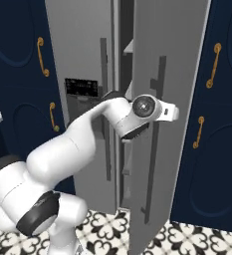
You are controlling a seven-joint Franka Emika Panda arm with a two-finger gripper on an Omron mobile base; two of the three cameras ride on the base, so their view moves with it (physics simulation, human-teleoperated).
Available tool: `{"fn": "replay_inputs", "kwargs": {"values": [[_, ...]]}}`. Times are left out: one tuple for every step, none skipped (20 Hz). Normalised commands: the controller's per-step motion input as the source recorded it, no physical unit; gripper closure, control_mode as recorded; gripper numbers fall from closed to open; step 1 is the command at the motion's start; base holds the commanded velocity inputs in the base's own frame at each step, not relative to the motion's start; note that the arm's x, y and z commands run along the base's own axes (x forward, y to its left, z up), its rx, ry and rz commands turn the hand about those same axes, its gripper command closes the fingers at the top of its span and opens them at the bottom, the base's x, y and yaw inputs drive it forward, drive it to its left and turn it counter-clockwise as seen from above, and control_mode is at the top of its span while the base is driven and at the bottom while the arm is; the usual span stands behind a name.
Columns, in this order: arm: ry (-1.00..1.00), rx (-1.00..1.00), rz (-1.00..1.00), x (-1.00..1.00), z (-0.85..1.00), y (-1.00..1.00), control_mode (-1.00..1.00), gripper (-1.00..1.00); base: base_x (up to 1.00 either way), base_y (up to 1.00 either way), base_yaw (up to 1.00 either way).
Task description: Grab a lemon wedge from the fridge and one ice cube from the ice bowl, and put them in the glass of lemonade.
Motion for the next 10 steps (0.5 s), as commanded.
{"fn": "replay_inputs", "kwargs": {"values": [[0.18, 0.0, -0.08, -0.66, 0.31, -0.41, -1.0, -1.0, 0.0, 0.0, 0.0], [0.23, 0.0, -0.11, -0.52, 0.26, -0.24, -1.0, -1.0, 0.0, 0.0, 0.0], [0.23, -0.01, -0.15, -0.52, 0.26, -0.09, -1.0, -1.0, 0.0, 0.0, 0.0], [0.24, -0.06, -0.22, -0.54, 0.29, 0.0, -1.0, -1.0, 0.0, 0.0, 0.0], [0.27, -0.07, -0.26, -0.49, 0.39, -0.01, -1.0, -1.0, 0.0, 0.0, 0.0], [0.23, -0.08, -0.25, -0.57, 0.48, 0.0, -1.0, -1.0, 0.0, 0.0, 0.0], [0.16, -0.09, -0.24, -0.69, 0.56, -0.04, -1.0, -1.0, 0.0, 0.0, 0.0], [0.13, -0.09, -0.22, -0.75, 0.61, 0.0, -1.0, -1.0, 0.0, 0.0, 0.0], [0.08, -0.07, -0.17, -0.95, 0.61, 0.0, -1.0, -1.0, 0.0, 0.0, 0.0], [0.01, -0.08, -0.11, -1.0, 0.49, 0.0, -1.0, -1.0, 0.0, 0.0, 0.0]]}}
